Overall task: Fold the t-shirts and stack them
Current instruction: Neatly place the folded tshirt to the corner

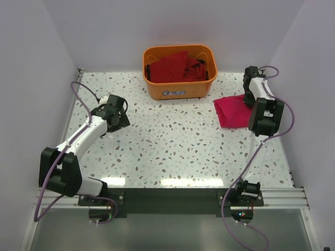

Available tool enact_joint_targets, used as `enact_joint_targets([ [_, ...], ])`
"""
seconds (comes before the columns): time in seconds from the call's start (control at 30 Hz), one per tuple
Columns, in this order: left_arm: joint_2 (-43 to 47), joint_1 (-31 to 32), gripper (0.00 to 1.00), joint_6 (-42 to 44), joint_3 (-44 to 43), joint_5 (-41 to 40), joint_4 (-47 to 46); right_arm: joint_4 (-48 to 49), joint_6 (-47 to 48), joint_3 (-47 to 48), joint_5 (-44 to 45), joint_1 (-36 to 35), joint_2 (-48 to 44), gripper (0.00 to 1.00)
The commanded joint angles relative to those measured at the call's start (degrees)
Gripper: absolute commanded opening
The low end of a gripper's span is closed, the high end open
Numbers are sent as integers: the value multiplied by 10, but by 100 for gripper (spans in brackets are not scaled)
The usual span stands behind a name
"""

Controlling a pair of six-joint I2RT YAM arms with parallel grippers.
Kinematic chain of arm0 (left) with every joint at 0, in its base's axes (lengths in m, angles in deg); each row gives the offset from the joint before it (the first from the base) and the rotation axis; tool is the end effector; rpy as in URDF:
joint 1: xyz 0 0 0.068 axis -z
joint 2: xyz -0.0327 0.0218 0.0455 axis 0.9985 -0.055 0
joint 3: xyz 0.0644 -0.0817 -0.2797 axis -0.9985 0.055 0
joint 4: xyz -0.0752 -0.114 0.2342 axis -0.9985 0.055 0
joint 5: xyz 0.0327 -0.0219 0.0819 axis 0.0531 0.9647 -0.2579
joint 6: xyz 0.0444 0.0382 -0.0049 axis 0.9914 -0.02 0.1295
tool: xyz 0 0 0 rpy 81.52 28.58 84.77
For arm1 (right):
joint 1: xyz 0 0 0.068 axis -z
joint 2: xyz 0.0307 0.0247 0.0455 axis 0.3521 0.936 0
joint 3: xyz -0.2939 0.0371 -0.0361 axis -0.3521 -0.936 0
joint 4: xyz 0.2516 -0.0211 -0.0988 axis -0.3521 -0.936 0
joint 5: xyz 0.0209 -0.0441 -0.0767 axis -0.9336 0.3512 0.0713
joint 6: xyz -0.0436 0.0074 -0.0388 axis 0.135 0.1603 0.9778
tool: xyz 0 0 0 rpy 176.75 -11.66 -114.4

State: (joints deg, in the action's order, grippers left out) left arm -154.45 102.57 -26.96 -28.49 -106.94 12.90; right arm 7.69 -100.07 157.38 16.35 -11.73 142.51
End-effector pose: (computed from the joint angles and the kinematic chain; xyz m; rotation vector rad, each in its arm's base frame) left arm 0.2728 -0.0583 0.2564 -0.6744 2.4463 0.2089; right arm 0.5129 -0.1002 0.1784 0.6620 2.6473 -0.6505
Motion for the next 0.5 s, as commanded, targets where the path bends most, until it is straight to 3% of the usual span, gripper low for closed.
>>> enact_joint_targets([
  [0.0, 10, -8, 100, 14, -22, -7, -9, -18, -18, 43, 5, -3, 11, 8],
  [0.03, 13, -7, 100, 14, -21, -6, -8, -22, -22, 43, 1, -3, 9, 19],
  [0.27, 51, -9, 100, 15, -8, 10, -6, 12, -57, -54, -30, -5, -135, 49],
  [0.47, 96, -9, 100, 12, 19, 19, -7, 85, -5, -188, -107, -20, -271, 90],
])
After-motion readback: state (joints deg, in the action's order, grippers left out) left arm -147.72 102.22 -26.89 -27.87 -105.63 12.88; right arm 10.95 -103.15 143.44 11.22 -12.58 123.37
